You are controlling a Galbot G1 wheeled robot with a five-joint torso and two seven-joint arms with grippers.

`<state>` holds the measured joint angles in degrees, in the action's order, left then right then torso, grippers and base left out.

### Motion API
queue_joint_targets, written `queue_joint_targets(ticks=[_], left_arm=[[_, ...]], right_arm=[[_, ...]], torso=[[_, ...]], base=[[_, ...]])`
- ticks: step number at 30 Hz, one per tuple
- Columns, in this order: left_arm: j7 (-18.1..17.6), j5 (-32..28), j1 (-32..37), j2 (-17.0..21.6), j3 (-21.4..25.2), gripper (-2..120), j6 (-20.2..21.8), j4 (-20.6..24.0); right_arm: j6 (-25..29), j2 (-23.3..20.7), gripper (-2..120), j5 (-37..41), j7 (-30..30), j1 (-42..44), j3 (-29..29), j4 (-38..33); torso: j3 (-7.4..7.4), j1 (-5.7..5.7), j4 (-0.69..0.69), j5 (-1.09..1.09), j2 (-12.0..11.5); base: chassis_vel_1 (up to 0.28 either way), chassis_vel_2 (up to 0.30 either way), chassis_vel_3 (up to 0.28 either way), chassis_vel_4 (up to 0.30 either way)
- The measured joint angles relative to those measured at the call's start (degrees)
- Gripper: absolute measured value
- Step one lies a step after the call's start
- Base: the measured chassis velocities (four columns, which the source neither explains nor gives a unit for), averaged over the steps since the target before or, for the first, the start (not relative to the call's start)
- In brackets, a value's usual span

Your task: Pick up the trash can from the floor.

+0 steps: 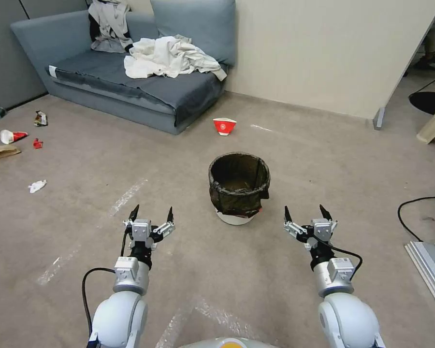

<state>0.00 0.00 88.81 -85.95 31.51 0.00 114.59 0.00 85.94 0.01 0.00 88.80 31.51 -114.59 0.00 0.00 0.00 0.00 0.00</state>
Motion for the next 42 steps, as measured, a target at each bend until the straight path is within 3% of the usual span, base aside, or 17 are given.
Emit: queue_joint_targets(ticks=[30,42], left_arm=[[0.0,0.0,0.2,0.0,0.1,100,0.0,0.1],[-3.1,-4.2,10.2,2.4,4.9,100,2.0,16.3]], right_arm=[[-0.5,0.2,100,0.1,0.0,0.5,-0.1,-1.1],[-7.9,3.9,100,4.1,2.1,8.6,-2.5,-21.6]], torso=[[0.0,0.0,0.0,0.0,0.0],[-0.01,0.0,-0.01,-0.01,0.0]], base=[[0.0,0.0,0.0,0.0],[0.0,0.0,0.0,0.0]])
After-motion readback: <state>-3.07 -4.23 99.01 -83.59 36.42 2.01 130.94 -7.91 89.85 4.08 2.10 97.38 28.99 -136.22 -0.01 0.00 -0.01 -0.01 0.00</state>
